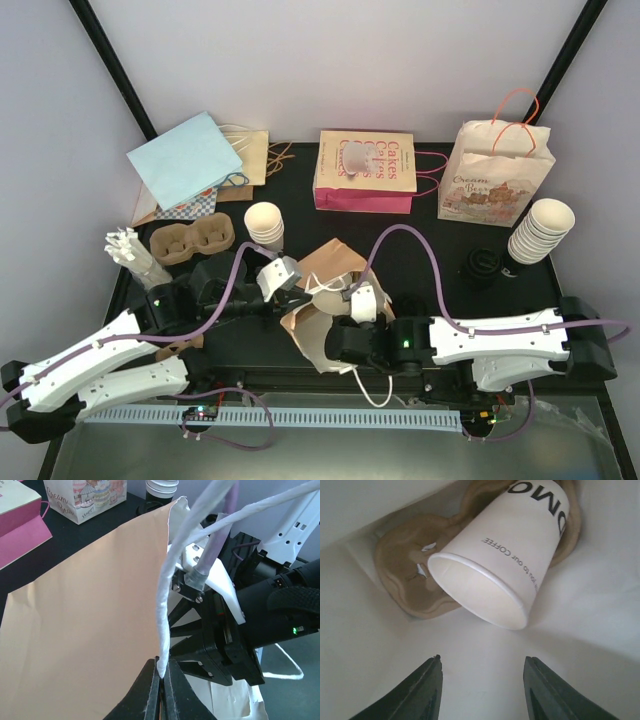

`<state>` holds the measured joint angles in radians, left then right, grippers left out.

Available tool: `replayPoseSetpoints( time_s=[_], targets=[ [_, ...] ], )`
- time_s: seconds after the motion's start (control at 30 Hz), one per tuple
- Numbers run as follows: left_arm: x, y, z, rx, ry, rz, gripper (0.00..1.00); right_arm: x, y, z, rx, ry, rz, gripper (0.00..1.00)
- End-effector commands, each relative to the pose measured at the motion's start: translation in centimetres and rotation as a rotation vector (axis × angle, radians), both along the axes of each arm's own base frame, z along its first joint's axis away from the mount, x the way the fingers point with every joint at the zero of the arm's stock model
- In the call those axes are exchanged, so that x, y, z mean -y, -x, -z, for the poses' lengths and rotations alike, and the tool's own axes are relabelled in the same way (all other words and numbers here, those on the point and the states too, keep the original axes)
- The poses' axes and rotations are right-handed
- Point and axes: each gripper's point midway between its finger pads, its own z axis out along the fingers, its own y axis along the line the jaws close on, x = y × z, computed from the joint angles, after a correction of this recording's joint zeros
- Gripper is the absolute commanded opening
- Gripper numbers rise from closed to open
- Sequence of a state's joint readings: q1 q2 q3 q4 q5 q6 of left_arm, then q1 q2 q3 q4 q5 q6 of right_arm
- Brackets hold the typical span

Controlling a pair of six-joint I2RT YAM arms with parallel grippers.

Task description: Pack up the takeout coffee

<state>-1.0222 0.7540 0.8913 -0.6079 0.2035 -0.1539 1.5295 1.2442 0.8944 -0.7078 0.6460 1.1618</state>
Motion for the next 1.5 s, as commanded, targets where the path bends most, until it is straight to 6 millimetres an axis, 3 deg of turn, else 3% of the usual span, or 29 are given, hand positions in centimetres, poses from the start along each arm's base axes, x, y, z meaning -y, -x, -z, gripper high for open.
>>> replayPoseSetpoints(
  time_s=[0.0, 0.27, 0.73, 1.13, 1.47],
  targets=[
    [0.3, -0.1, -1.8, 0.022, 0.075, -0.006, 0.02, 1.5, -1.0, -0.5, 0.027, -0.031, 0.082, 0.5],
    [0.3, -0.1, -1.8, 0.021, 0.077, -0.006, 0.01, 2.4, -1.4, -0.6, 0.074, 0.026, 0.082, 0.53],
    [0.2, 0.0, -2.0, 0.024, 0.08, -0.003, 0.02, 2.6, -2.2, -1.0, 0.203, 0.209, -0.089, 0.55],
    [0.2, 0.0, -2.1, 0.022, 0.082, -0.002, 0.02, 2.9, -2.6, -0.7, 0.254, 0.252, -0.139, 0.57],
    [0.6, 0.3, -1.8, 0.012, 0.08, 0.022, 0.02, 1.3, -4.2, -1.5, 0.32, 0.365, -0.196, 0.58]
  ],
)
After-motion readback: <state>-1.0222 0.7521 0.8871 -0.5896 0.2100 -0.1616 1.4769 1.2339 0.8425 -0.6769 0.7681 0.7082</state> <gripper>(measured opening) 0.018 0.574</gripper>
